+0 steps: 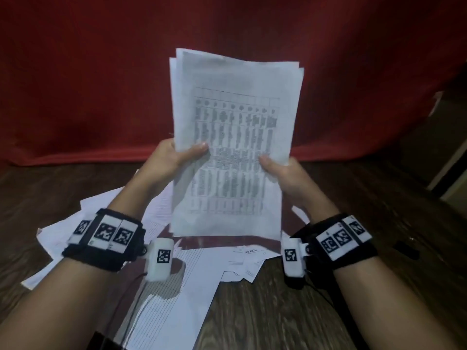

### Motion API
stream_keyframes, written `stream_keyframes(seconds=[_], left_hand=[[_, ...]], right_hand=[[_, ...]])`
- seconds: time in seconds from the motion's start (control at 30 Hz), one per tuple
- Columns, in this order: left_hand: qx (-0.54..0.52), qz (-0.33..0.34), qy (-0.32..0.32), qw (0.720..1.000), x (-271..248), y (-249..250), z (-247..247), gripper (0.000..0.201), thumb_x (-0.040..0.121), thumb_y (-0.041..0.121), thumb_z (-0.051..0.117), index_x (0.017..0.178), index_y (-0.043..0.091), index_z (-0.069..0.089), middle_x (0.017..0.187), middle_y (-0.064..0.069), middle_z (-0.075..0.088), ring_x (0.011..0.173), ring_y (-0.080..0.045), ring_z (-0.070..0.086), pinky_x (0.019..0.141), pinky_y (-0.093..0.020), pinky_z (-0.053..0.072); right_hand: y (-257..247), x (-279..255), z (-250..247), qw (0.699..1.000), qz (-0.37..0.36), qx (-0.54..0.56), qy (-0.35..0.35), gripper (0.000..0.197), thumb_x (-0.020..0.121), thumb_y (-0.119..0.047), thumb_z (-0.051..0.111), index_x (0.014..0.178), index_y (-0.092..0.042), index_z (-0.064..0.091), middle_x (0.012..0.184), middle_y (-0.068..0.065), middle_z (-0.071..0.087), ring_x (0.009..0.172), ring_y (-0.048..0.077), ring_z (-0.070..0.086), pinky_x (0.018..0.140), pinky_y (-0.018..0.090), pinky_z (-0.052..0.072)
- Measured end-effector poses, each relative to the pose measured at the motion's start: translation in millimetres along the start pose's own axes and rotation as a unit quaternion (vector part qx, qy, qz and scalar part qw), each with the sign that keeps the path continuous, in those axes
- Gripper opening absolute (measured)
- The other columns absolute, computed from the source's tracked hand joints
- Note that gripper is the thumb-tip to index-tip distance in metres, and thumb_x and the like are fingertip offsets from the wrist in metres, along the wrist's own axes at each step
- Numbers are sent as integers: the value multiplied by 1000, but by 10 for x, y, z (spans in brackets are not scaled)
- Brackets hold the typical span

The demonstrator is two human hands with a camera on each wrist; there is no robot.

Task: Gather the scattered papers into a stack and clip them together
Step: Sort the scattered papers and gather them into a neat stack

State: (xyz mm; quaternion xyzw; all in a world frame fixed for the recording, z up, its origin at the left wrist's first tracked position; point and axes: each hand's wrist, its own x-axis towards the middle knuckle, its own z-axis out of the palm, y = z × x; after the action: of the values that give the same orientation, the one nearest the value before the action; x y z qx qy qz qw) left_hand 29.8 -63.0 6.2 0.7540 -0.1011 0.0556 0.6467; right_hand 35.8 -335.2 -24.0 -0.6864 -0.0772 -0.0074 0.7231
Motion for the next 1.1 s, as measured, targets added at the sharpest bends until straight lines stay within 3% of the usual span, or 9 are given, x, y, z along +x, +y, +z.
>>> stream_keyframes(seconds=[0.17,0.4,0.57,0.63,0.77,0.87,0.97,1.07,1.1], left_hand=[[182,-54,-84,978,231,-103,144,32,101,42,67,123,19,68,109,-2,77,94,-22,74,87,-46,61],[524,6,-319,790,531,-462,806,45,97,45,72,135,20,69,137,0,65,124,-23,62,101,-37,51],[589,-57,-362,720,751,-600,1257,114,85,64,77,169,27,10,177,-1,5,162,-28,10,127,-50,20],[624,-99,-336,699,847,-574,1294,111,90,65,71,168,15,12,176,-8,9,161,-32,14,126,-49,21],[619,-156,-276,719,979,-592,1202,87,96,57,68,155,-2,43,162,-20,43,150,-37,39,118,-41,32],[617,-120,-214,748,1089,-745,1057,90,79,66,79,146,10,56,145,-13,61,133,-35,58,110,-44,49],[608,-64,-174,772,1141,-828,1046,40,81,41,75,116,23,72,110,-1,74,106,-29,71,86,-37,59],[561,4,-133,817,1171,-658,1106,6,87,26,71,85,21,71,76,6,66,74,-21,65,63,-30,47],[542,30,-125,830,1203,-587,1103,22,92,24,73,74,21,62,68,7,58,65,-18,56,58,-31,39]], right_hand=[[-114,53,-633,989,-41,-25,141,32,101,-24,66,121,1,71,113,20,76,102,33,76,93,50,61],[-485,91,-1267,950,-74,167,253,23,100,-17,66,121,-6,69,123,14,74,110,27,74,89,46,63],[-633,-61,-1577,942,-69,191,266,27,99,-28,69,117,-8,71,116,9,78,104,24,77,92,52,61],[-684,-116,-1674,938,-92,202,266,30,99,-28,69,122,-8,70,119,8,77,106,23,76,90,50,62],[-745,-174,-1790,931,-123,229,258,36,100,-26,67,130,-5,67,125,9,75,111,25,74,89,48,62],[-761,-178,-1777,928,-122,244,253,34,101,-24,66,130,-6,67,124,10,75,111,25,74,91,50,61],[-747,-161,-1722,930,-116,248,246,35,101,-22,66,131,-4,66,123,10,75,110,26,75,91,52,61],[-734,-149,-1702,928,-126,249,246,36,100,-21,67,131,-4,66,124,10,75,111,27,74,92,54,60],[-739,-153,-1705,928,-128,249,247,36,99,-21,68,131,-4,67,124,10,75,111,27,74,92,54,60]])
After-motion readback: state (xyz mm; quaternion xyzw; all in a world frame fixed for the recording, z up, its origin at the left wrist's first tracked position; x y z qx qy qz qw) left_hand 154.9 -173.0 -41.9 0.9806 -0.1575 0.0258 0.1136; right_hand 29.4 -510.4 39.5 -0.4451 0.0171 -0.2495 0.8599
